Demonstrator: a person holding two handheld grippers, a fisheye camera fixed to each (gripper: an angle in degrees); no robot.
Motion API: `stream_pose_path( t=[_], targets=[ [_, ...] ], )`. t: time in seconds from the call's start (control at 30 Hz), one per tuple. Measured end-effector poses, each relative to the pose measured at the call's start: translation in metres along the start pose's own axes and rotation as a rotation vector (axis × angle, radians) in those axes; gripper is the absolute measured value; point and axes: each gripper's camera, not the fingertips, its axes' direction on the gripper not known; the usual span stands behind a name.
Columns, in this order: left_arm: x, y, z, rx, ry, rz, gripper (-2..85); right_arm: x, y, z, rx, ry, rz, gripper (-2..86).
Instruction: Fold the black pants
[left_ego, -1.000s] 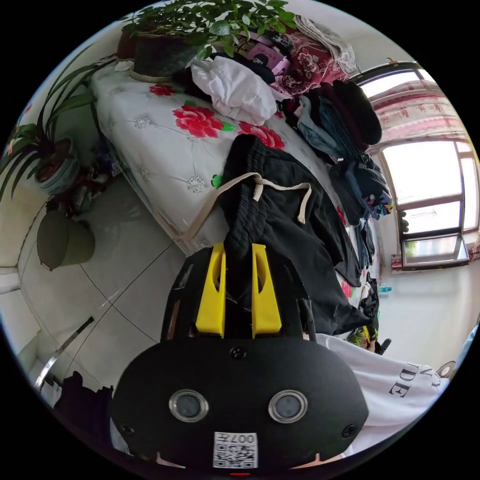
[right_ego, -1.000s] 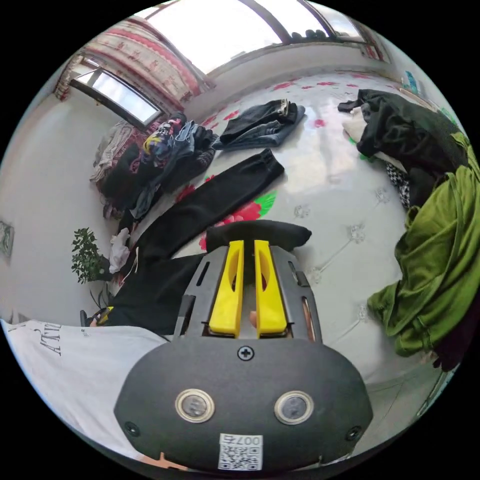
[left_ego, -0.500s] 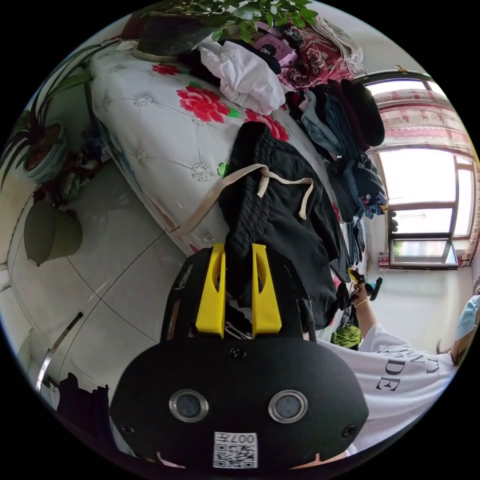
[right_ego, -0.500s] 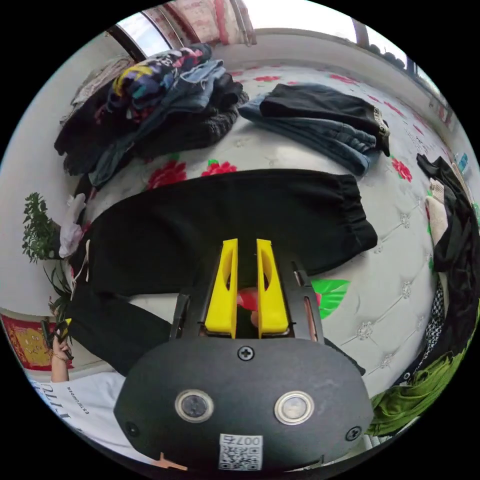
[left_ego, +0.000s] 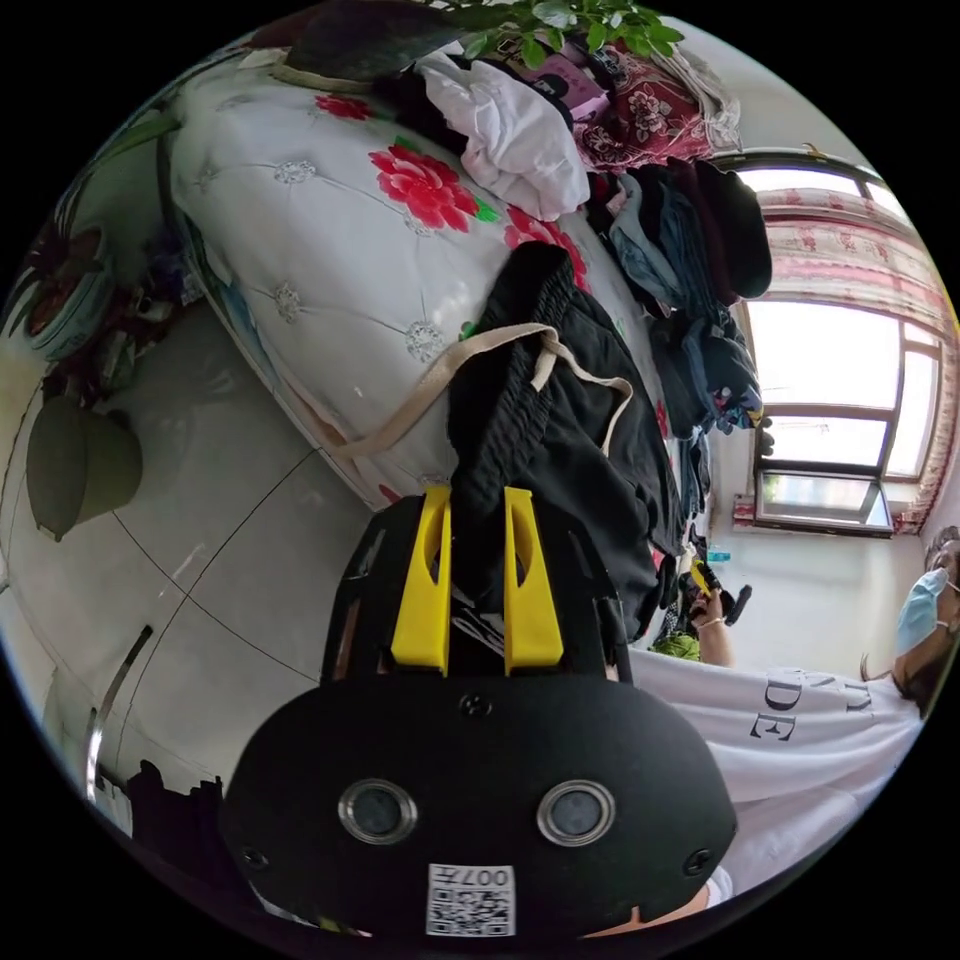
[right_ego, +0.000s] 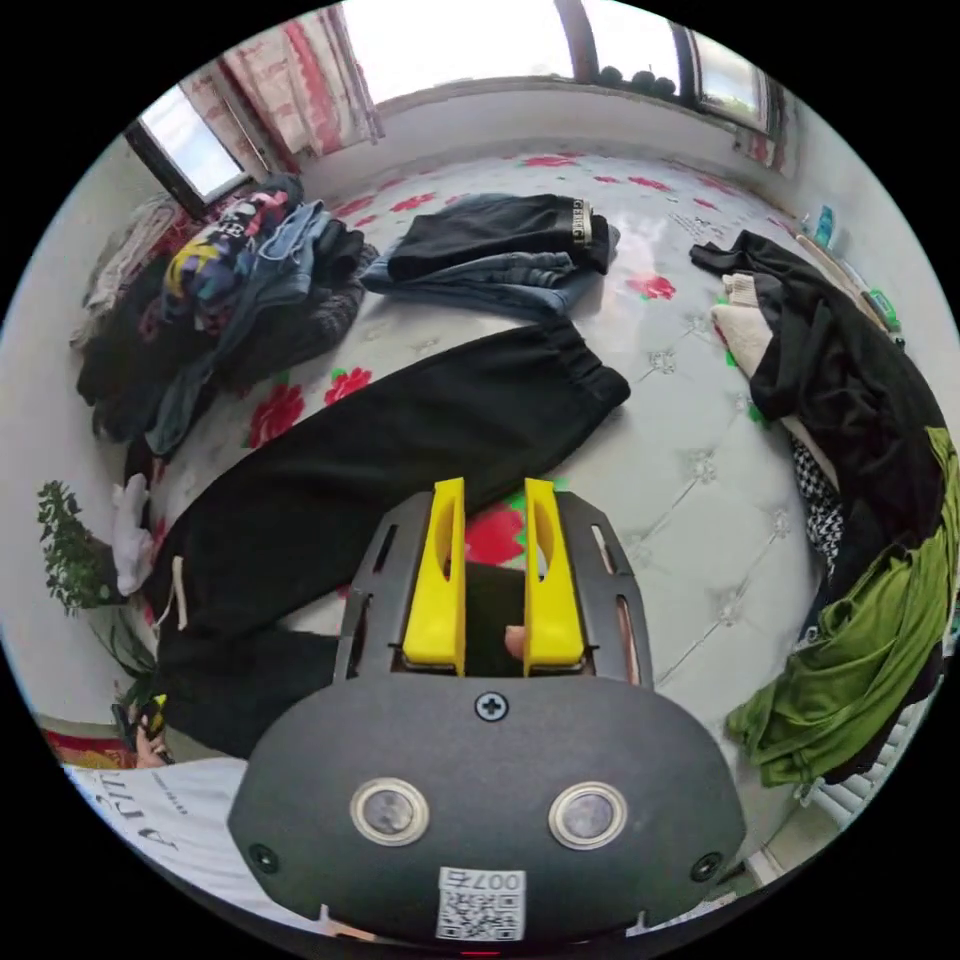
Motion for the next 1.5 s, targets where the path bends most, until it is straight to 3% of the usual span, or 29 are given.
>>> stream_pose_path(
  t=[0.07,0.2,0.3,0.43,0.5,0.6,0.67,0.93,1.1,1.3,1.43,1.5],
  targets=[
    [0.000,-0.001,-0.009,0.006,0.051,0.023,8.0,-0.009,0.046,-0.023,-0.006,-0.149,-0.007,10.7],
    [0.000,-0.003,-0.023,0.024,0.161,0.052,7.7,-0.030,0.091,-0.021,-0.118,-0.139,-0.024,14.4],
    [0.002,-0.004,-0.038,0.074,0.262,0.079,6.8,-0.048,0.102,-0.005,-0.196,-0.050,-0.047,15.0],
    [0.005,-0.003,-0.053,0.141,0.321,0.074,5.7,-0.061,0.110,0.032,-0.326,0.219,-0.241,9.4],
    [0.008,-0.001,-0.063,0.172,0.341,0.060,4.9,-0.048,0.107,0.010,-0.258,0.232,-0.266,4.3],
    [0.015,-0.001,-0.081,0.207,0.386,0.087,4.2,0.014,0.095,-0.073,-0.051,-0.063,-0.093,1.6],
    [0.024,-0.002,-0.089,0.222,0.399,0.127,4.0,0.075,0.102,-0.141,0.170,-0.403,0.040,0.5],
    [0.021,0.006,-0.078,0.326,0.585,0.074,3.4,0.178,0.162,-0.193,0.453,-0.831,0.354,-0.2],
    [0.029,-0.014,-0.062,0.311,0.557,0.021,3.3,0.171,0.149,-0.203,0.438,-0.778,0.303,-0.2],
    [0.068,-0.089,-0.015,0.317,0.508,-0.049,3.7,0.122,0.058,-0.211,0.364,-0.569,0.185,0.5],
    [0.115,-0.177,0.057,0.459,0.306,-0.137,4.0,0.064,-0.062,-0.138,0.201,-0.446,0.130,3.0],
    [0.136,-0.206,0.094,0.446,0.175,-0.156,4.1,0.046,-0.101,-0.097,0.150,-0.382,0.115,4.2]
  ],
)
